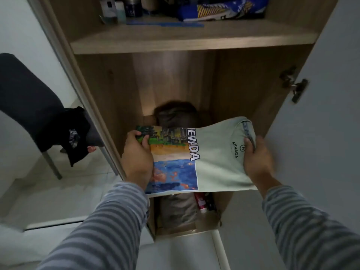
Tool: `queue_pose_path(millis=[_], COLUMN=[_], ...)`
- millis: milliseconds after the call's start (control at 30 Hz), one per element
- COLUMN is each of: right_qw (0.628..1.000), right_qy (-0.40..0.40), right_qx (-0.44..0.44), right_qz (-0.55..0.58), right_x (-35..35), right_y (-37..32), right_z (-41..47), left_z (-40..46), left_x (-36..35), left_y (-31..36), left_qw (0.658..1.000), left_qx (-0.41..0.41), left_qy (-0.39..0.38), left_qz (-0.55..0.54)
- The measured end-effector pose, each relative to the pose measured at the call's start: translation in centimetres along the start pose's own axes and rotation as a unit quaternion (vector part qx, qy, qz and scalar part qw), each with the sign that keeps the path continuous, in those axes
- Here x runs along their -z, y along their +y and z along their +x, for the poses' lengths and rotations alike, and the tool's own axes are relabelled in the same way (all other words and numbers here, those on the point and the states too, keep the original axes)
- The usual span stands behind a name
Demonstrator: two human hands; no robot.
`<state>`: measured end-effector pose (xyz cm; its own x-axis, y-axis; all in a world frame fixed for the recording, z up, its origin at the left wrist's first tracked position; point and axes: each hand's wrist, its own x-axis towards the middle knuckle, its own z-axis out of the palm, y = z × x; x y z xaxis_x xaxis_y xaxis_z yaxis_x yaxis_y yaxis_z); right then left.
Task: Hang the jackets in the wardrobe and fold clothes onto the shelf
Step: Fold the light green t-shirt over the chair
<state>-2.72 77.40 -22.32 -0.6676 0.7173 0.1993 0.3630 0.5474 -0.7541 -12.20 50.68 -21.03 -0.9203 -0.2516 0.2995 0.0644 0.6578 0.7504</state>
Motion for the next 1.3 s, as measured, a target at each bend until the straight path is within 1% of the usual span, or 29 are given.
queue_pose_path(millis=[133, 267, 433, 567, 633, 700, 767, 800, 833, 900, 967, 1000, 1100, 1300], right_qw=[0.999, 0.997, 0.992, 0.984, 0.977, 0.967, 0.956, 0.952, 0.946, 0.927, 0.903, 0.894, 0.888, 0.875], right_qy=[0.01, 0.021, 0.026, 0.015, 0.04, 0.077, 0.093, 0.083, 0.054, -0.062, -0.165, -0.192, -0.212, -0.237], right_qx=[0.018, 0.033, 0.075, 0.056, 0.077, 0.107, 0.145, 0.181, 0.219, 0.262, 0.244, 0.23, 0.209, 0.194], right_qz=[-0.048, -0.072, -0.1, -0.166, -0.193, -0.22, -0.238, -0.235, -0.233, -0.261, -0.313, -0.333, -0.35, -0.376], right_x=[-6.8, -12.4, -17.4, -20.6, -21.9, -23.0, -23.8, -24.1, -24.3, -24.6, -24.4, -24.4, -24.5, -24.4], right_y=[3.8, 7.3, 11.5, 13.9, 14.2, 14.4, 13.8, 13.3, 13.0, 12.5, 12.7, 12.9, 12.9, 12.4], right_z=[2.0, 4.4, 7.8, 9.1, 9.3, 9.5, 9.6, 9.6, 9.6, 9.4, 9.3, 9.3, 9.6, 9.3], left_z=[1.8, 3.9, 4.9, 5.5, 5.9, 6.0, 5.6, 5.4, 5.2, 4.9, 4.7, 4.7, 4.8, 4.7], left_x=[-5.9, -11.8, -18.2, -21.4, -22.4, -23.3, -23.8, -23.9, -23.9, -23.8, -23.7, -23.6, -23.9, -23.8], left_y=[-3.6, -7.6, -11.9, -13.9, -14.6, -15.1, -15.1, -14.9, -14.7, -14.6, -15.1, -15.3, -15.5, -15.3], left_qw=[0.999, 0.999, 0.999, 0.999, 0.998, 0.994, 0.988, 0.986, 0.982, 0.964, 0.938, 0.93, 0.917, 0.903], left_qx=[-0.009, -0.01, -0.01, -0.01, -0.025, -0.042, -0.053, -0.06, -0.072, -0.106, -0.118, -0.111, -0.099, -0.093], left_qy=[0.003, 0.021, 0.026, 0.024, 0.021, 0.006, -0.014, -0.034, -0.067, -0.158, -0.226, -0.243, -0.258, -0.277], left_qz=[0.039, 0.049, 0.041, 0.047, 0.053, 0.099, 0.145, 0.154, 0.16, 0.185, 0.234, 0.253, 0.288, 0.315])
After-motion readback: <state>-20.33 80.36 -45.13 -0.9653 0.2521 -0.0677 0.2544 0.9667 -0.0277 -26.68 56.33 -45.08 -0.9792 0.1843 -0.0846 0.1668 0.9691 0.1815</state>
